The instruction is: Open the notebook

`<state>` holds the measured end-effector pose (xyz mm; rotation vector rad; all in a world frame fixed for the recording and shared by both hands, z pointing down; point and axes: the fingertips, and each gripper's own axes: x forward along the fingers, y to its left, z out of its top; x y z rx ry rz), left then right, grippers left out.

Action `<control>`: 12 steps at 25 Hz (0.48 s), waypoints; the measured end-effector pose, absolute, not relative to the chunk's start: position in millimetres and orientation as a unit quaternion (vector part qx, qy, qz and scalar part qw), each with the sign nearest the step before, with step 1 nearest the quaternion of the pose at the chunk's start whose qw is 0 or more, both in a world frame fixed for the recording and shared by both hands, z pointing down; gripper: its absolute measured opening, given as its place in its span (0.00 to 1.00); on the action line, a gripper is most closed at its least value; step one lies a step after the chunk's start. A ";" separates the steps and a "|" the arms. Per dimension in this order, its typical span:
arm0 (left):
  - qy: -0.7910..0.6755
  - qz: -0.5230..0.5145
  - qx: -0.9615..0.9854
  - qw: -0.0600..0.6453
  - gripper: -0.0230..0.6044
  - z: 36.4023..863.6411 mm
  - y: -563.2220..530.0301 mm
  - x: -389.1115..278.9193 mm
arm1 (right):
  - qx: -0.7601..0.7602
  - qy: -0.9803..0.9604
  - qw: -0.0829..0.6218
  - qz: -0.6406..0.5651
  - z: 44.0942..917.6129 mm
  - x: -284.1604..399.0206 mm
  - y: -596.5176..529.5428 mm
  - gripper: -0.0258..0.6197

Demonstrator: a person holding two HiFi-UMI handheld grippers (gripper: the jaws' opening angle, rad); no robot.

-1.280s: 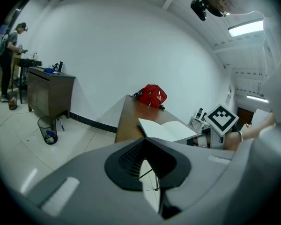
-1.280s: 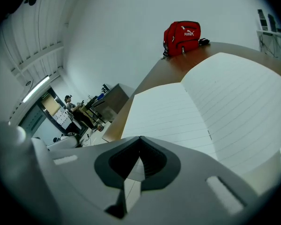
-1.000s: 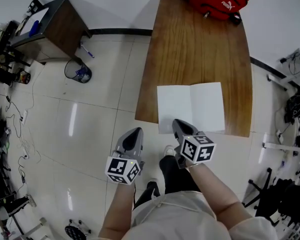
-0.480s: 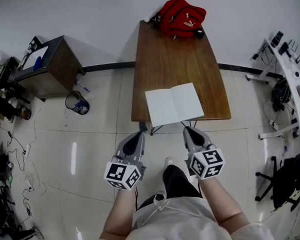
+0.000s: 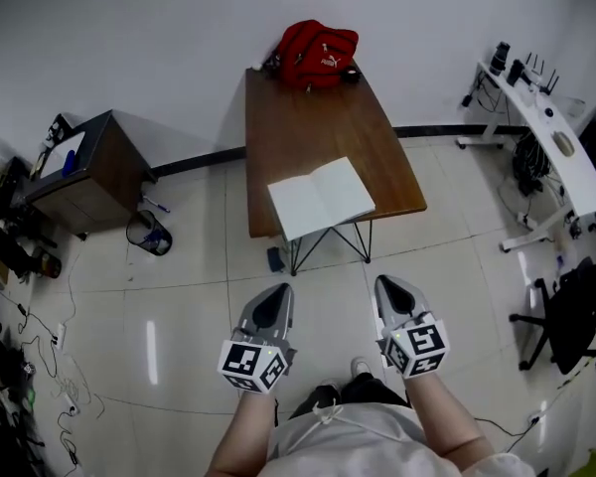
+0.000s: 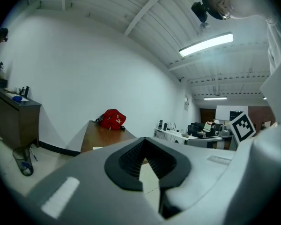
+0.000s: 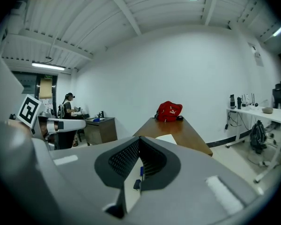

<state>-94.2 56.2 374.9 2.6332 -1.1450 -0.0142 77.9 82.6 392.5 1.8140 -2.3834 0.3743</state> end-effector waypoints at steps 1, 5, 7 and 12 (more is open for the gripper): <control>-0.393 -0.006 0.909 0.136 0.05 374.5 60.5 -89.7 | 0.603 -0.785 0.065 0.122 392.1 81.3 87.4 0.05; -0.386 -0.012 0.913 0.131 0.05 369.0 72.3 -72.7 | 0.607 -0.778 0.077 0.143 398.7 90.1 98.2 0.05; -0.389 -0.016 0.912 0.128 0.05 366.0 79.1 -66.5 | 0.604 -0.781 0.074 0.143 396.4 93.6 103.8 0.05; -0.395 -0.017 0.911 0.117 0.05 357.0 91.1 -56.3 | 0.597 -0.789 0.081 0.121 381.6 101.4 108.8 0.05</control>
